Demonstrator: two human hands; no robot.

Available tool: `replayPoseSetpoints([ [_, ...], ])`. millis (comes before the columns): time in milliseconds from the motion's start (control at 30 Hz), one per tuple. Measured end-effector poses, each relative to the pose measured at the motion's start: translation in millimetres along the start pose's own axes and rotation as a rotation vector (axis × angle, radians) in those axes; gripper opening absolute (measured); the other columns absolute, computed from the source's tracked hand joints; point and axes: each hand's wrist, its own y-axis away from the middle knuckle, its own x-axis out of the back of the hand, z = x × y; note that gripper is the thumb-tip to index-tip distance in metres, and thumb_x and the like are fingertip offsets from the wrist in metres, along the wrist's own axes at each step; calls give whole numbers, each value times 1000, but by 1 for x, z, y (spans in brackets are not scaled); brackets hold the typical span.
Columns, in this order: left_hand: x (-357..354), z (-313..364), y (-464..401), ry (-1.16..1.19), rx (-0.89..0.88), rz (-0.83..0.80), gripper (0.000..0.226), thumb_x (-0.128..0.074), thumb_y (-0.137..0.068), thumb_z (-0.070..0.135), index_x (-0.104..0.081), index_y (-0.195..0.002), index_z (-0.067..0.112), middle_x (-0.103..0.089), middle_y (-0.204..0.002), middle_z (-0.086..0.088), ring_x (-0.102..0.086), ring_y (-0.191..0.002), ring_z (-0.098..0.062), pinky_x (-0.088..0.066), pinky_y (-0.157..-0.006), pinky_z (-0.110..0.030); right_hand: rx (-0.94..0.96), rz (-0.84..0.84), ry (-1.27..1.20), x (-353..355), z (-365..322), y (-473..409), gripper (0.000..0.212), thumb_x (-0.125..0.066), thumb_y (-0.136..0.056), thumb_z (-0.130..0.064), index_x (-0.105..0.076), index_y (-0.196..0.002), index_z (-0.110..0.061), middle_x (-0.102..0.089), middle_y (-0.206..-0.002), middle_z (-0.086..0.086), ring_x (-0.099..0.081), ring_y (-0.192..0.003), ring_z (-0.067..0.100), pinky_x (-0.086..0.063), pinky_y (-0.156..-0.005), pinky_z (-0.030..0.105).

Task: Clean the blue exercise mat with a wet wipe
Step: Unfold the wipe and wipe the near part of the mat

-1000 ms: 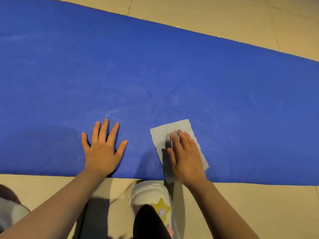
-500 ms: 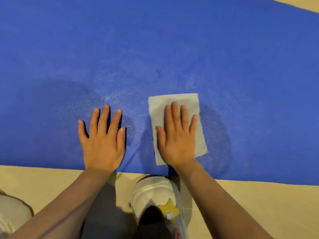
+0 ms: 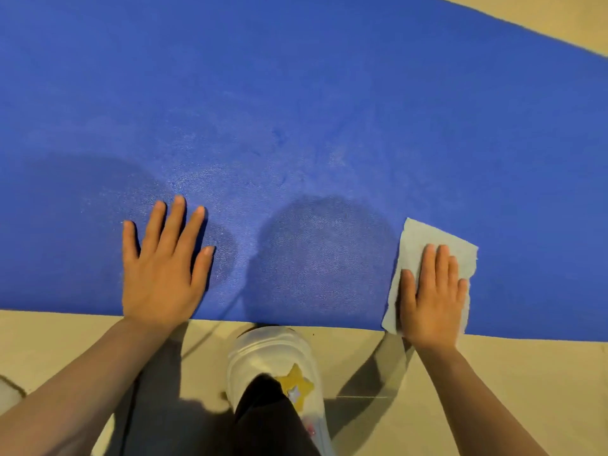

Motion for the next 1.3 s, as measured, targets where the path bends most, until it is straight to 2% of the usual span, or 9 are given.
replayPoseSetpoints([
  [133, -1, 2, 0, 8, 9, 19, 55, -30, -101, 39, -48, -145, 11, -40, -154, -15, -32, -144, -36, -16, -114, -60, -59, 32, -39, -11, -41, 10, 75, -15, -96, -52, -24, -154, -5, -19, -161, 16, -13, -149, 35, -7, -119, 57],
  [400, 2, 0, 0, 70, 42, -6, 56, -31, -101, 38, -36, -151, 13, -39, -155, -11, -29, -146, -31, -15, -116, -57, 877, -16, -43, -31, -192, 9, 59, -33, -96, -47, -44, -147, -18, -35, -156, 7, -28, -146, 30, -14, -115, 57],
  [500, 5, -1, -3, 166, 80, -22, 54, -32, -100, 36, -34, -149, 14, -44, -151, -12, -31, -144, -31, -16, -115, -56, 990, -22, -33, -26, -184, -33, 60, -34, -95, -53, -47, -145, -23, -39, -155, 2, -33, -144, 24, -16, -117, 48],
  [733, 15, 13, -40, 299, 281, 101, 52, -40, -97, 31, -42, -144, 8, -45, -148, -14, -31, -143, -33, -11, -114, -59, -18, 10, -30, 19, -62, -139, 73, -19, -96, -62, -16, -157, -21, -9, -165, 5, -7, -151, 25, -7, -119, 51],
  [867, 3, 22, -86, 249, 384, 113, 55, -36, -98, 32, -39, -149, 12, -30, -159, -9, -16, -151, -28, 2, -116, -59, -282, 100, -48, 10, -96, -154, 69, -14, -100, -52, -12, -157, -12, -7, -164, 13, -5, -151, 30, -5, -118, 55],
  [933, -6, 27, -100, 189, 421, 108, 55, -32, -99, 36, -38, -150, 16, -28, -160, -7, -14, -151, -25, 1, -117, -59, -124, 138, -59, -5, -140, -152, 78, -8, -93, -53, -20, -155, -7, -15, -161, 20, -13, -149, 37, -6, -117, 56],
  [1033, -14, 29, -104, 131, 447, 105, 55, -30, -99, 39, -40, -149, 18, -30, -159, -6, -17, -150, -24, -4, -117, -58, 242, 215, -49, -24, -221, -139, 69, -25, -95, -47, -40, -147, -5, -34, -154, 21, -31, -142, 41, -10, -114, 57],
  [1133, -16, 26, -100, 110, 444, 133, 55, -32, -99, 39, -42, -148, 16, -32, -159, -9, -21, -149, -27, -8, -115, -59, 599, 151, -24, -29, -283, -128, 65, -27, -96, -48, -41, -149, -14, -33, -157, 14, -28, -146, 34, -11, -117, 56],
  [1300, -19, 27, -103, 79, 440, 185, 56, -35, -96, 36, -49, -143, 9, -40, -153, -15, -30, -144, -34, -18, -109, -65, 773, 89, -63, -12, -244, -187, 66, -31, -93, -57, -41, -149, -23, -33, -158, 3, -28, -146, 25, -13, -119, 49],
])
